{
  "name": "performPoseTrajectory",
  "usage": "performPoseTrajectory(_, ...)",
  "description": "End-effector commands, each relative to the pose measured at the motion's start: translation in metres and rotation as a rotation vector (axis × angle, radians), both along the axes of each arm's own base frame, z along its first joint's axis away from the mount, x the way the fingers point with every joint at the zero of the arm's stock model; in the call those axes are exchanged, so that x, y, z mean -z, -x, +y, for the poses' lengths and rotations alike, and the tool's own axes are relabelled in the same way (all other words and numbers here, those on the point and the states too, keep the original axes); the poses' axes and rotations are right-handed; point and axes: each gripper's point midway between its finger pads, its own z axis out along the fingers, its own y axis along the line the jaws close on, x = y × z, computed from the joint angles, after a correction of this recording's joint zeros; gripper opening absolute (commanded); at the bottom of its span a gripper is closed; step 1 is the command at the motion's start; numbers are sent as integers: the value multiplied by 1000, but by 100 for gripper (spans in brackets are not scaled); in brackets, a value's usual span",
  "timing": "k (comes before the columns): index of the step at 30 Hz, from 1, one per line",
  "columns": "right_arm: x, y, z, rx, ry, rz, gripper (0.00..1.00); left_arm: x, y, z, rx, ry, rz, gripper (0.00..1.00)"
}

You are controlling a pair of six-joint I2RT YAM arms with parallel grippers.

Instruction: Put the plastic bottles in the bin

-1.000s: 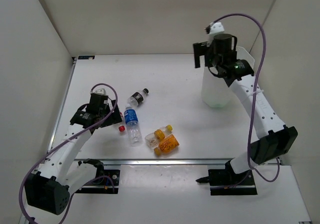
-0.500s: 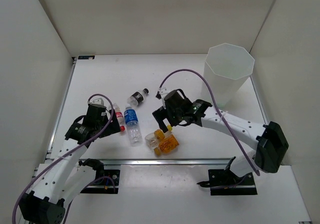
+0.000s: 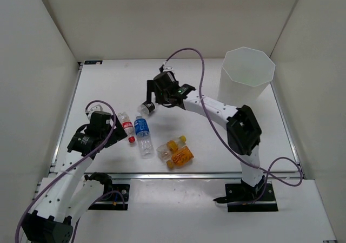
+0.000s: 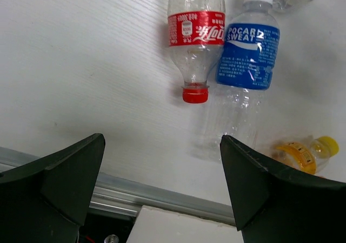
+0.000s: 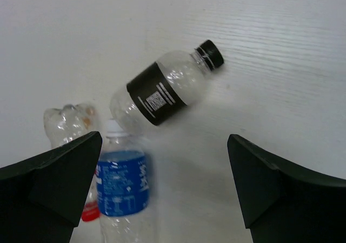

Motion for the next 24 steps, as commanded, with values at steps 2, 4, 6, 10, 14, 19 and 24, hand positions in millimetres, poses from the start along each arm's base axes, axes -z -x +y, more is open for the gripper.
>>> performPoseTrajectory(2, 9, -12, 25, 151, -22, 49, 99, -25, -9, 14, -90, -10, -86, 98)
performPoseTrajectory(4, 25, -19, 31, 192, 13, 65, 99, -28, -11, 17, -90, -25, -89, 98)
performPoseTrajectory(6, 40, -21, 36, 212, 29, 97, 99, -28, -10, 14, -82, -16, -89, 99)
performPoseTrajectory(10, 78, -19, 54, 212, 58, 151, 99, -25, -8, 9, -68, 9, -83, 99)
performPoseTrajectory(14, 92, -24, 60, 243, 102, 173, 98, -24, -4, 12, -76, 4, -80, 99)
performPoseTrajectory(19, 81, -37, 71, 230, 82, 141, 60, -21, -5, 9, -76, 21, -80, 99)
performPoseTrajectory(24, 17, -63, 65, 176, 80, -7, 33, -19, -9, 8, -84, 28, -80, 98)
